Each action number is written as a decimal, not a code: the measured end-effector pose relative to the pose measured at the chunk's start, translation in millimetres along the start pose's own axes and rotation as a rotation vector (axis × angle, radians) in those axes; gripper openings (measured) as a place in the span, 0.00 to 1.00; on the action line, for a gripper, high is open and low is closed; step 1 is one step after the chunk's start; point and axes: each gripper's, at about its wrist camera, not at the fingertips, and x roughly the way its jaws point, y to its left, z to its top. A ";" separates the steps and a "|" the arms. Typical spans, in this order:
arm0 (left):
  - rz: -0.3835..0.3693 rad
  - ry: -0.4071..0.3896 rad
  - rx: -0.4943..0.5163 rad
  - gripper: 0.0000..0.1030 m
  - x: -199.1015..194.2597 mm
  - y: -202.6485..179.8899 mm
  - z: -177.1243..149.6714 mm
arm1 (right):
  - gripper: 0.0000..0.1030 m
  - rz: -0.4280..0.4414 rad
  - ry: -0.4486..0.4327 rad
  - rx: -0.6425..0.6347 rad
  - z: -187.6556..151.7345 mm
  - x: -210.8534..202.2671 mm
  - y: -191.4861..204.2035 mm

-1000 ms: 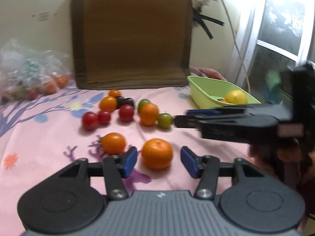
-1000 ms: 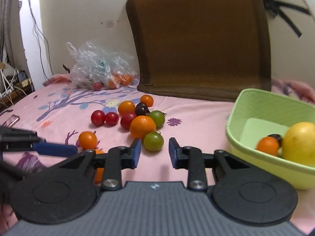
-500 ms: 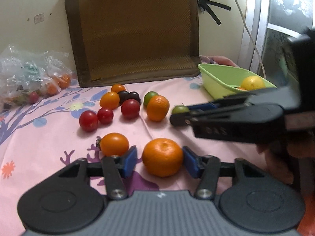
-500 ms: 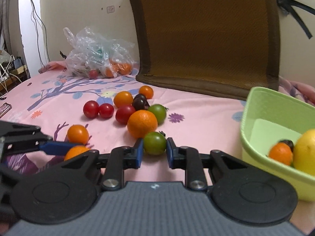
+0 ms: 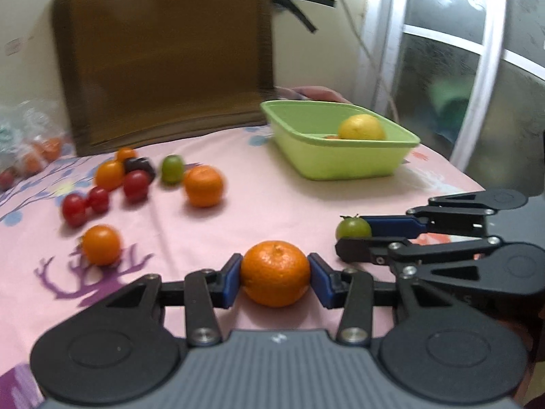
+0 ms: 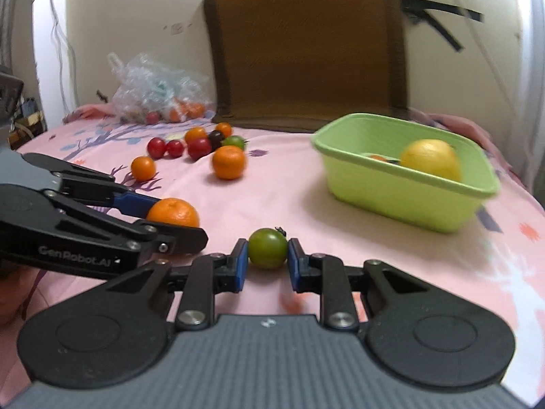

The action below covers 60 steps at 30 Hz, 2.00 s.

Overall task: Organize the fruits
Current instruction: 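Release the mandarin and green tomato into the green basket with both grippers, then grasp a yellow tomato with the left gripper while the right grasps a mandarin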

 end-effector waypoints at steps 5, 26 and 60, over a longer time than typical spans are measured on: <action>-0.032 -0.039 0.012 0.40 8.5 -8.0 39.9 | 0.26 -0.069 -0.107 0.027 15.7 -10.1 -22.8; -0.123 0.042 -0.175 0.48 140.7 2.2 158.1 | 0.34 -0.219 -0.157 -0.022 56.4 69.1 -63.4; 0.219 -0.093 -0.222 0.51 -26.8 97.5 3.7 | 0.51 0.097 -0.046 0.052 61.4 69.2 29.6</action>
